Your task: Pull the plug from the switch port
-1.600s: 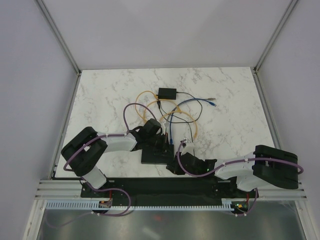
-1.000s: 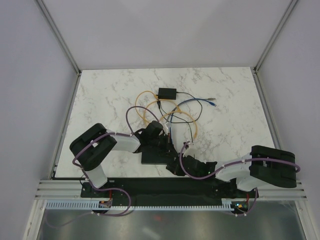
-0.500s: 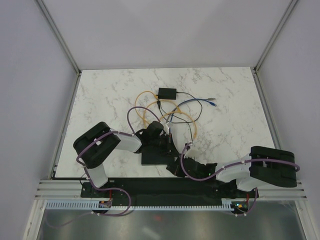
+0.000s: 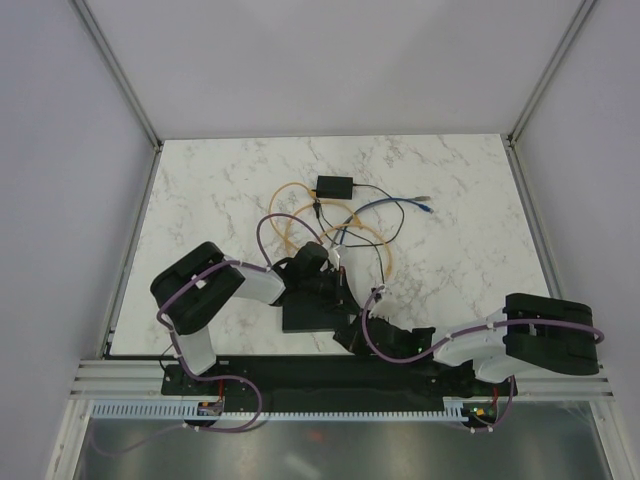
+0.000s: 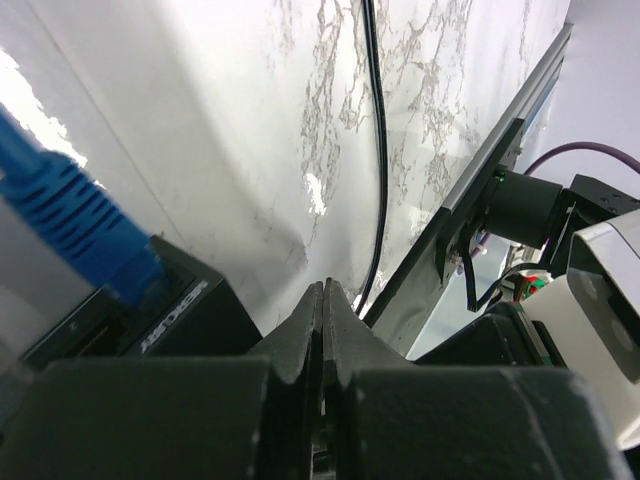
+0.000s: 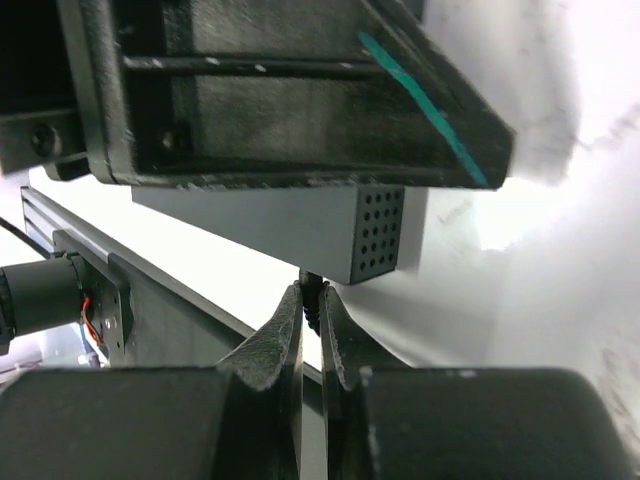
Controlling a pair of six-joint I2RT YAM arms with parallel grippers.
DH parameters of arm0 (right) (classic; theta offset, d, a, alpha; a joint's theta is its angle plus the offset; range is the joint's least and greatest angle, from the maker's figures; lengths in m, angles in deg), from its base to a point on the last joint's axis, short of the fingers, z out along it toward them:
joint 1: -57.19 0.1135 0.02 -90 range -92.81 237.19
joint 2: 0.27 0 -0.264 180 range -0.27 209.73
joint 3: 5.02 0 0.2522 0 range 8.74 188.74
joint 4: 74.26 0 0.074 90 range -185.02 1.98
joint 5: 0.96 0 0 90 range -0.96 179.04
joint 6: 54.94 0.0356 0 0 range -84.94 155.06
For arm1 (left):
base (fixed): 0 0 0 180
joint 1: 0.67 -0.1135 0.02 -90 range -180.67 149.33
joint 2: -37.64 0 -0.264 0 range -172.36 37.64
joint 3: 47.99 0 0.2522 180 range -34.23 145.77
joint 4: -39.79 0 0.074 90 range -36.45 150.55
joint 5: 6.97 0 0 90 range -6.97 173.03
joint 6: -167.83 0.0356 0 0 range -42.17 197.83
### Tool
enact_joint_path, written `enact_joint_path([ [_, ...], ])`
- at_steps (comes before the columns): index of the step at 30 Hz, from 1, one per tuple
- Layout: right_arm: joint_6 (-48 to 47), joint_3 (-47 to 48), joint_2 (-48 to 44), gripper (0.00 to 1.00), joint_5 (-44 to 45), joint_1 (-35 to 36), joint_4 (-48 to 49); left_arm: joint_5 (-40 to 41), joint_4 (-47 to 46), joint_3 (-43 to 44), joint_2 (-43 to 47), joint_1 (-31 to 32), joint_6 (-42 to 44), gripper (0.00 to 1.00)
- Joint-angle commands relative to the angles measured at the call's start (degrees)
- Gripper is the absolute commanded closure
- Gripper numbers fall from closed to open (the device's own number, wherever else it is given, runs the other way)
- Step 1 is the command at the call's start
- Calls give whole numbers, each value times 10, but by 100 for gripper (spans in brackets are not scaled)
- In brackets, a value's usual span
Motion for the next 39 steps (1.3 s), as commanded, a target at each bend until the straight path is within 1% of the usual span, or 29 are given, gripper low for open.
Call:
enact_joint_path([
  [1, 10, -38, -23, 100, -1, 12, -90, 99, 134, -39, -60, -2, 54, 98],
  [6, 3, -25, -16, 100, -4, 16, -91, 98, 133, -35, -64, -2, 55, 98],
  [10, -7, -1, 40, 100, -19, 21, -69, 96, 133, -33, -62, -2, 55, 98],
  [13, 1, -1, 50, 100, -27, 24, -50, 95, 133, -34, -60, -3, 55, 98],
  [17, 6, -20, 16, 100, -20, 27, -72, 92, 134, -35, -53, -2, 58, 98],
  [20, 8, -38, -44, 100, -8, 28, -117, 90, 140, -35, -26, -2, 66, 98],
  [21, 6, -41, -63, 100, -4, 28, -156, 91, 145, -35, -15, -2, 72, 98],
  [22, 5, -42, -105, 100, 4, 27, -180, 95, 157, -35, -3, -2, 75, 98],
  [23, 4, -45, -129, 100, 9, 27, -227, 97, 165, -35, 29, -1, 79, 98],
  [24, 6, -46, -153, 100, 15, 28, -252, 100, 178, -33, 46, -1, 86, 97],
  [25, 7, -48, -202, 100, 27, 27, -273, 111, 204, -27, 66, -1, 90, 97],
  [26, 10, -50, -227, 100, 33, 28, -302, 117, 218, -23, 84, -1, 95, 96],
  [27, 12, -53, -251, 100, 39, 28, -343, 121, 240, -13, 122, -1, 106, 95],
  [28, 15, -55, -296, 100, 52, 27, -362, 131, 272, -8, 141, -1, 110, 95],
  [29, 15, -58, -318, 100, 60, 28, -393, 134, 285, -3, 159, -1, 115, 94],
  [30, 17, -59, -338, 100, 68, 27, -409, 137, 296, 2, 198, -1, 121, 93],
  [31, 19, -60, -371, 100, 75, 26, -425, 138, 308, 11, 215, -2, 124, 92],
  [32, 20, -59, -384, 100, 89, 25, -450, 136, 324, 14, 233, -2, 125, 88],
  [33, 19, -57, -404, 100, 94, 25, -460, 135, 333, 21, 263, -2, 127, 87],
  [35, -5, -43, -411, 100, 98, 19, -468, 127, 350, 26, 296, -1, 125, 83],
  [36, -15, -35, -409, 100, 100, 9, -473, 127, 357, 30, 310, -1, 119, 83],
  [38, -50, -7, -385, 100, 99, -18, -482, 132, 372, 32, 356, -1, 112, 82],
  [39, -63, 2, -356, 100, 90, -30, -481, 136, 388, 34, 374, -1, 106, 82],
])
